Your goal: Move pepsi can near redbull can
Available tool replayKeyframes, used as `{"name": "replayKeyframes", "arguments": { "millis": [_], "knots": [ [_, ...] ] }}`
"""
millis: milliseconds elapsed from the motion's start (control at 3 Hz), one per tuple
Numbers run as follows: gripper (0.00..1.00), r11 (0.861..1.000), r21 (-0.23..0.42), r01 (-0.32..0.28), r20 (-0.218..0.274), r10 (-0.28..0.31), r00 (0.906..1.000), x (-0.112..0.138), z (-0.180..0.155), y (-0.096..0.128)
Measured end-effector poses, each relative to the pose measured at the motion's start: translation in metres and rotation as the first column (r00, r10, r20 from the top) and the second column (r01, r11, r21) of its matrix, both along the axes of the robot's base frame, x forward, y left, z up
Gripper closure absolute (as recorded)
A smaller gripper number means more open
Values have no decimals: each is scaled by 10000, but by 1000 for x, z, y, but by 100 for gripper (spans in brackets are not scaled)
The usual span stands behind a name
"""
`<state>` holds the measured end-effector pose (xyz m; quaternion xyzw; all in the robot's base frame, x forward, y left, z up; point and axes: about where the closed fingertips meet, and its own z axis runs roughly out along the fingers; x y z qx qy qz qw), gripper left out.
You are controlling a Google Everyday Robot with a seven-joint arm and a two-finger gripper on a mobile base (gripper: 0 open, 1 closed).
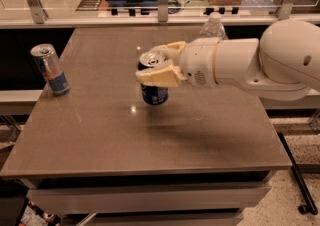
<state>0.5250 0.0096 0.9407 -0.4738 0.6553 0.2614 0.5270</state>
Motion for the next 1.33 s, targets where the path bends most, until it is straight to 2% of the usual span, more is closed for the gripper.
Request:
{"name": "replayKeyframes", "arguments": {
  "millis": [667, 1000, 1333],
  "knots": [
    [100, 9976, 344, -597, 210, 590, 9980, 40, -11, 73],
    [100, 9947, 306, -983, 102, 981, 9951, 47, -22, 111],
    [100, 9913, 75, -1311, 53, 1311, 9914, 42, -30, 144]
  ]
}}
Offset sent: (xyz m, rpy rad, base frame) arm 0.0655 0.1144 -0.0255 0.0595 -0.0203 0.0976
